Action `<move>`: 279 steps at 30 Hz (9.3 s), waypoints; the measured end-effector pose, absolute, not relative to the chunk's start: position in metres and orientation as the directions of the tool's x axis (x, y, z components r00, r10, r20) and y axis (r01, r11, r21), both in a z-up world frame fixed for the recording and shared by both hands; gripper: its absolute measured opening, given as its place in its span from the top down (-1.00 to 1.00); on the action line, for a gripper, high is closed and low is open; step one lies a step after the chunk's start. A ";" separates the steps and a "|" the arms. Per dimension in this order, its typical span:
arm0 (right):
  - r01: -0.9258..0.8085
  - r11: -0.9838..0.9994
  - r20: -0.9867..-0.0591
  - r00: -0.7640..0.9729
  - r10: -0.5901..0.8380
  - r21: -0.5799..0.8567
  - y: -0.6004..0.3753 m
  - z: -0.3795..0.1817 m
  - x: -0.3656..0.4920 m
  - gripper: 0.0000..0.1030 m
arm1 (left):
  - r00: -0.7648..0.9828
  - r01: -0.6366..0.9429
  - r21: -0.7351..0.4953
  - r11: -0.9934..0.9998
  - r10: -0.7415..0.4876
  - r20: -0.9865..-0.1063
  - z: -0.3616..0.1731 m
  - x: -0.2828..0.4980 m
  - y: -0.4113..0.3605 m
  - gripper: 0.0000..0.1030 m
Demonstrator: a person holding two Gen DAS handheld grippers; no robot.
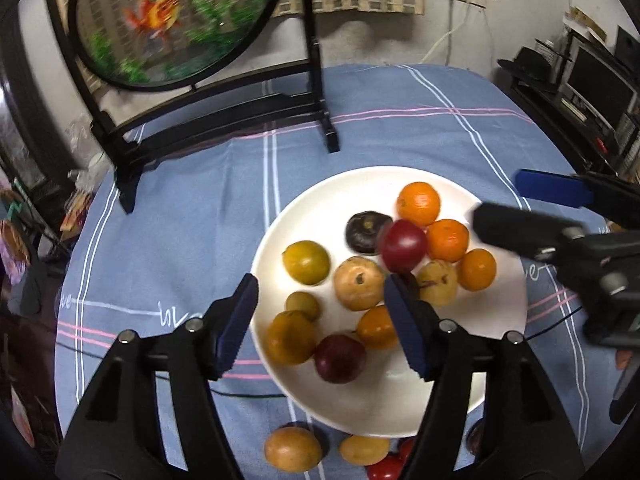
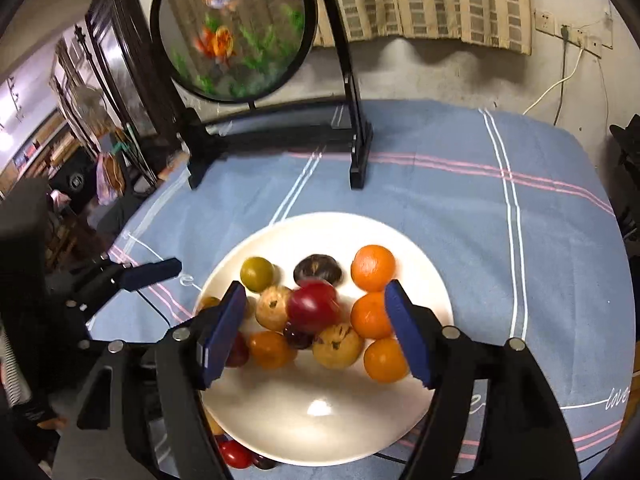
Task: Organize fruits
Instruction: 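Carry both fruits onto the white plate and open both grippers, then move both open grippers to the fruits left on the cloth, then grasp a red tomato with the right gripper while the left grasps a red plum, then carry the tomato and plum onto the white plate and open both grippers, then move both open grippers back to the fruits on the cloth, then grasp a dark brown fruit with the right gripper while the left grasps a dark red plum, then carry both dark fruits onto the white plate and open both grippers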
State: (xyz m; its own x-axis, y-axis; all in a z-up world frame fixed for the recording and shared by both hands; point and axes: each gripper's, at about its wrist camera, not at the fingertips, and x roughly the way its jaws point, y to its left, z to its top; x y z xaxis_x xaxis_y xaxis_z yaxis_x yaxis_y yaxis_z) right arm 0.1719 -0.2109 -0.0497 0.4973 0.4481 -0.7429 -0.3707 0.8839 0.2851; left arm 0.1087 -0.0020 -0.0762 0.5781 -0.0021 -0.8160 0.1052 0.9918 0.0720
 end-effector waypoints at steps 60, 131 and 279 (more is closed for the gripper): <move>-0.682 0.692 -0.867 0.172 0.468 0.239 -0.195 -0.105 0.033 0.49 | 0.402 0.088 -0.046 0.995 -0.078 -0.912 -0.143 -0.028 -0.005 -0.44; -0.397 0.811 -0.718 0.395 0.574 0.430 -0.236 -0.053 0.015 0.49 | 0.584 0.146 -0.005 0.989 -0.091 -0.807 -0.054 -0.003 0.032 0.40; -0.408 0.860 -0.741 0.465 0.485 0.307 -0.229 -0.053 0.125 0.17 | 0.582 0.172 0.040 0.984 -0.069 -0.810 -0.069 0.072 -0.024 0.39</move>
